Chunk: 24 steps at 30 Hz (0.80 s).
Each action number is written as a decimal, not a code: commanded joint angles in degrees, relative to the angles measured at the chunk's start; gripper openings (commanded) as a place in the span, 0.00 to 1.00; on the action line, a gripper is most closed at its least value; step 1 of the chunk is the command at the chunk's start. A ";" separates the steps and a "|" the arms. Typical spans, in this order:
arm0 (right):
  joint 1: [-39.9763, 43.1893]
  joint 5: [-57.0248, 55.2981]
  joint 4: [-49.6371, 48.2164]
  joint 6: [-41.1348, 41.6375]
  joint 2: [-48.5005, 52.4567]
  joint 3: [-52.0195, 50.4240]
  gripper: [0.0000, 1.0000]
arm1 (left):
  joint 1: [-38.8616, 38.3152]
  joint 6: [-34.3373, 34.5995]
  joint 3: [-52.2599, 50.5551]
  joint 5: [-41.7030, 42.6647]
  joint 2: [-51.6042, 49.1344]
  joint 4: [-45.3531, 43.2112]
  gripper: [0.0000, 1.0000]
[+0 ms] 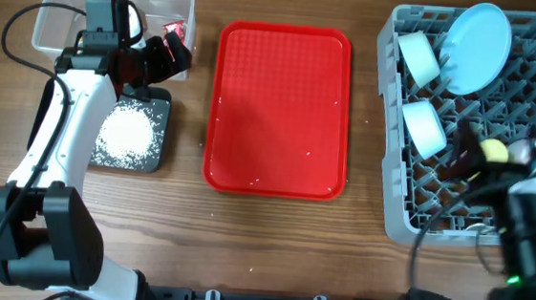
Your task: Sort waste into correct bins and load items into the dishwasher rack
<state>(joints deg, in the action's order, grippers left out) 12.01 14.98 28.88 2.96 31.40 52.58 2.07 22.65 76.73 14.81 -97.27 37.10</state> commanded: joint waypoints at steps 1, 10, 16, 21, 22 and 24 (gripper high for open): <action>-0.96 5.09 -14.34 -1.20 -11.43 -21.16 1.00 | 0.20 0.13 0.11 -0.13 0.81 -0.15 1.00; -9.03 -1.77 -25.59 5.14 -27.80 -47.56 1.00 | 0.20 0.13 0.11 -0.13 0.81 -0.15 1.00; -9.77 -2.60 -28.76 3.89 -31.26 -51.71 1.00 | 0.20 0.13 0.11 -0.13 0.81 -0.15 1.00; -9.75 -2.32 -30.10 4.92 -31.15 -52.30 0.99 | 0.20 0.11 0.11 -0.13 0.81 -0.15 1.00; -9.75 -2.32 -30.10 4.90 -31.12 -52.30 1.00 | 0.20 0.13 0.11 -0.13 0.81 -0.15 1.00; -9.75 -2.32 -30.10 4.92 -31.12 -52.28 1.00 | 0.20 0.13 0.11 -0.13 0.81 -0.15 1.00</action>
<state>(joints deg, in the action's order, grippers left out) 2.55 13.43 -0.93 6.85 1.10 0.82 2.07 22.65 76.73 14.81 -97.25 37.10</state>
